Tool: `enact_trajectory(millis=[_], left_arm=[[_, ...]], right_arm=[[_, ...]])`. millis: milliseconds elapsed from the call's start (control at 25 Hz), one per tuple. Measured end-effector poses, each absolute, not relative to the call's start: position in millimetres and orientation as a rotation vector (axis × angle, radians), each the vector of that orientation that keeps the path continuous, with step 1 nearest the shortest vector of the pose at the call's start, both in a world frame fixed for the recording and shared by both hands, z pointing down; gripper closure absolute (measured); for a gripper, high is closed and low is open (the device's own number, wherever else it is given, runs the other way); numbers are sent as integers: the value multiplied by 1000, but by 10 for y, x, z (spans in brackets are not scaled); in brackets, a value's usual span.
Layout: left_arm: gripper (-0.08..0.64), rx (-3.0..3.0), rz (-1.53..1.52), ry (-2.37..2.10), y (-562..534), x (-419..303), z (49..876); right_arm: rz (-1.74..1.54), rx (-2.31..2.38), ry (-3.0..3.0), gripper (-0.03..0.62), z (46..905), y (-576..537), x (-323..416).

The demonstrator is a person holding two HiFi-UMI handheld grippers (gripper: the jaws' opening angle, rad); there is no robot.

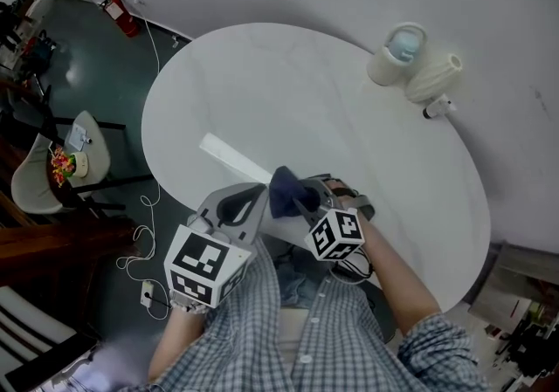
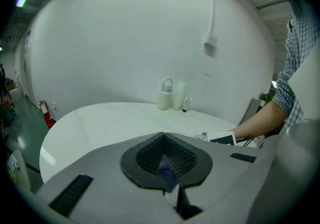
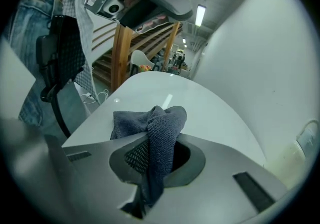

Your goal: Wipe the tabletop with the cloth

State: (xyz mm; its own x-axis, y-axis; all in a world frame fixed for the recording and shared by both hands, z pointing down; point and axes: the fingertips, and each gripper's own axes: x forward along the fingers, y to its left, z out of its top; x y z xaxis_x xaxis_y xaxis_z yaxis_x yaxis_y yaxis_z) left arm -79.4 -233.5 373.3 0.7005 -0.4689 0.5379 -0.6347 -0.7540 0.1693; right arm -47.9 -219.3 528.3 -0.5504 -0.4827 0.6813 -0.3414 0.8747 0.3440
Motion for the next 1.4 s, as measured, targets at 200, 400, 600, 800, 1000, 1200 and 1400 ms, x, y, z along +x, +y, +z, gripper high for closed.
enact_trajectory(millis=[200, 400, 600, 800, 1000, 1200, 1400], left_arm=[[557, 2594, 677, -838, -2241, -639, 3731], [557, 2626, 681, -798, -2148, -458, 3705], [557, 2655, 687, -769, -2097, -248, 3706], [557, 2684, 699, -731, -2013, -50, 3708], [557, 2713, 705, -709, -1957, 97, 3656], [557, 2723, 714, -716, -1922, 152, 3644], [557, 2728, 716, -717, -1890, 179, 3627]], right_arm=[[-157, 511, -2229, 561, 5294, -1852, -417], [77, 663, -2280, 561, 5127, -1667, -164], [338, 972, -2323, 561, 4877, -1662, 259], [444, 1259, -2285, 561, 4591, -1633, 661], [477, 1438, -2157, 561, 4441, -1546, 1053], [487, 1553, -2114, 561, 4273, -1473, 1303], [421, 1625, -2053, 561, 4078, -1428, 1431]])
